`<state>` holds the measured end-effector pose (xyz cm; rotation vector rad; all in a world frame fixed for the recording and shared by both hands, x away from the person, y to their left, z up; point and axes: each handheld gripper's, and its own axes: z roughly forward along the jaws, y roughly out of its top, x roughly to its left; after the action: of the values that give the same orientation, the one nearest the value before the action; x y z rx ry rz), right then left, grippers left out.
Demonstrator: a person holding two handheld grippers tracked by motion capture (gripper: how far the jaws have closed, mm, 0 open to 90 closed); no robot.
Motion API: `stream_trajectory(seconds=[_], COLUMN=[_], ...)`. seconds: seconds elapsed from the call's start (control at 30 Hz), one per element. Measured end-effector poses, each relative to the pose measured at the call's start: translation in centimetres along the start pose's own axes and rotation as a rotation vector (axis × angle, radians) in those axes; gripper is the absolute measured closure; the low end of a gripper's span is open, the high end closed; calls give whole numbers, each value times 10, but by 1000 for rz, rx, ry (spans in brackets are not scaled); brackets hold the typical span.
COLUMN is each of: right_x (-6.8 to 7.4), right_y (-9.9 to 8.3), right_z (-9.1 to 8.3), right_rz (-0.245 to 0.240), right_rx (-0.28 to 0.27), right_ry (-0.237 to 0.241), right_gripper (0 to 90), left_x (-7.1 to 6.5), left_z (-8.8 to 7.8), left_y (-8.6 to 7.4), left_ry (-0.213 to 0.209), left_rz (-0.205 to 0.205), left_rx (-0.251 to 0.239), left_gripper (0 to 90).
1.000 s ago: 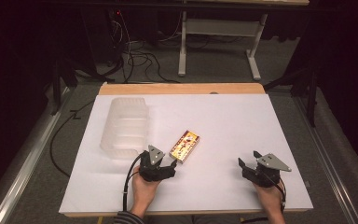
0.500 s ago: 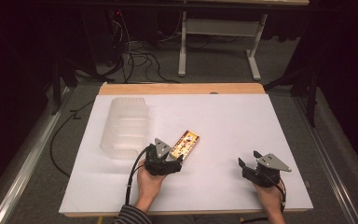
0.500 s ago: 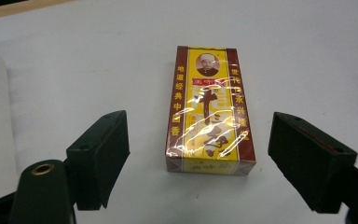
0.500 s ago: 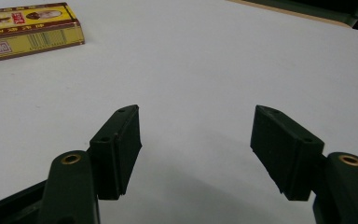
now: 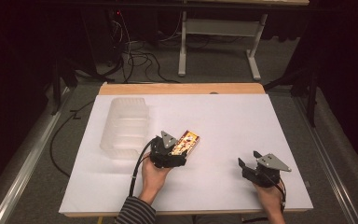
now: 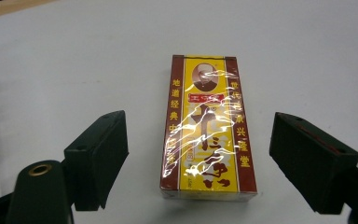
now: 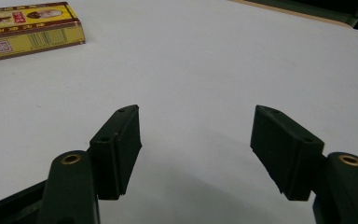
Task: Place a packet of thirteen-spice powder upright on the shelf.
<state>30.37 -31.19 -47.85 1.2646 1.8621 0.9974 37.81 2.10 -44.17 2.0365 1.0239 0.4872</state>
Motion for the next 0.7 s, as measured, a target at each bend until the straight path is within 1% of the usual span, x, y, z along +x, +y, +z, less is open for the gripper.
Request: stream_trajectory(seconds=[0.17, 0.2, 0.3, 0.47, 0.57, 0.6, 0.7], right_x=[0, 0, 0, 0, 0, 0, 0], right_y=[0, 0, 0, 0, 0, 0, 0], right_z=[0, 0, 0, 0, 0, 0, 0], right_rz=[1, 1, 3, 0, 2, 3, 2], right_rx=[0, 0, 1, 1, 1, 1, 0], right_ry=[1, 1, 1, 0, 1, 1, 0], right_gripper=[337, 337, 336, 336, 336, 336, 336], left_x=[-1, -1, -1, -2, -3, -4, -4], left_z=[6, 8, 15, 21, 27, 30, 34], left_y=[5, 6, 11, 17, 20, 23, 26], left_ry=[-4, -6, -10, -16, -20, -22, -23], left_rz=[5, 0, 3, 9, 12, 20, 20], left_rx=[16, 15, 32, 35, 51, 65, 73], left_gripper=[197, 197, 196, 195, 192, 189, 182])
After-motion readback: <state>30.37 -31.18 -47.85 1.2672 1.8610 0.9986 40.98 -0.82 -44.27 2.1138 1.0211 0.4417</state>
